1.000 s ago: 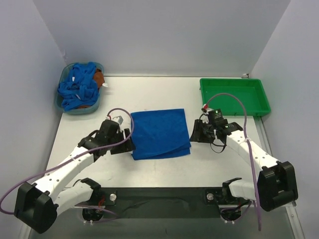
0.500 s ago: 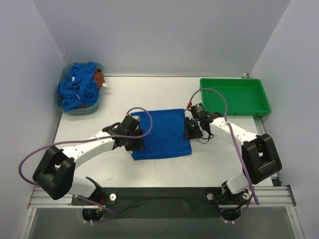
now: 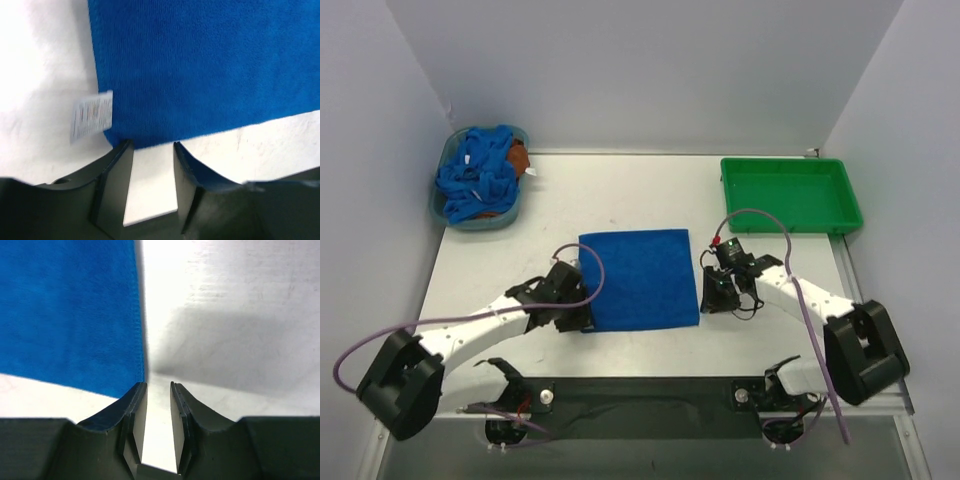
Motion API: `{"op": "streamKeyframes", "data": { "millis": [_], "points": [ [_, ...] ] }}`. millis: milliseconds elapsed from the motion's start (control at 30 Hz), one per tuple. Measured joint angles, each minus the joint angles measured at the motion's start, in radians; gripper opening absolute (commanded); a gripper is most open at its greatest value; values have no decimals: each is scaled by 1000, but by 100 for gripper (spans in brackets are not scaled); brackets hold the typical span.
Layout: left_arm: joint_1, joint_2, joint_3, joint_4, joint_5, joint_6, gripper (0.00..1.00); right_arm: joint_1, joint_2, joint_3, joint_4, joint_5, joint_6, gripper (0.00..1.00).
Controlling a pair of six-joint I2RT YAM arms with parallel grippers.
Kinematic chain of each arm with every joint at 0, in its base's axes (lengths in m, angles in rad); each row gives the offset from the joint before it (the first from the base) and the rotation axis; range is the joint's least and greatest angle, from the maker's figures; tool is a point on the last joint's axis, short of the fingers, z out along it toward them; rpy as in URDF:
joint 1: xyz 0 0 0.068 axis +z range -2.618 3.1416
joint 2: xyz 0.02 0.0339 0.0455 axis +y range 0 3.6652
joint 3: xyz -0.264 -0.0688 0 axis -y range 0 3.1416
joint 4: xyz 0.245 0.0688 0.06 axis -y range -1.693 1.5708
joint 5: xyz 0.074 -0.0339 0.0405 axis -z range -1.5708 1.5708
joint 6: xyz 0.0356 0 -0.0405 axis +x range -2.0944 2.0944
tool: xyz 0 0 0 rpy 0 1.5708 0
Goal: Fold and stack the towels
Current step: Fold the towel
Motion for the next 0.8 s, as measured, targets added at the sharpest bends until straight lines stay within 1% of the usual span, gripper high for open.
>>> {"op": "streamKeyframes", "data": {
  "millis": [100,133,167,200,233,267,300,333,367,433,533,567,667,800],
  "points": [
    [0,-102,-6,-86,-8,-6,57,0,-90,8,-25,-9,11,39],
    [0,-132,3,-107,-17,-5,61,0,-114,23,-28,-9,12,47],
    [2,-148,26,-128,-26,-5,62,0,-131,50,-26,-10,14,50],
    [7,-152,57,-136,-34,-3,63,0,-133,82,-21,-10,18,53],
    [15,-145,96,-134,-43,2,64,0,-126,118,-2,-11,25,59],
    [30,-126,139,-123,-48,7,64,0,-110,160,19,-14,31,61],
    [57,-93,191,-92,-43,15,64,0,-87,204,47,-18,34,63],
    [84,-59,226,-46,-41,22,64,0,-58,244,90,-24,41,68],
    [118,-15,256,13,-32,26,64,0,-24,284,132,-29,50,70],
    [180,79,302,129,-5,26,64,0,61,355,237,-40,71,73],
    [248,254,357,302,36,21,61,0,201,429,399,-53,112,82],
    [263,312,373,350,51,20,58,1,248,447,448,-60,130,82],
    [285,476,423,472,94,10,54,2,391,480,597,-84,185,87],
    [299,611,443,580,123,0,50,8,537,486,739,-106,237,87]
  ]
}}
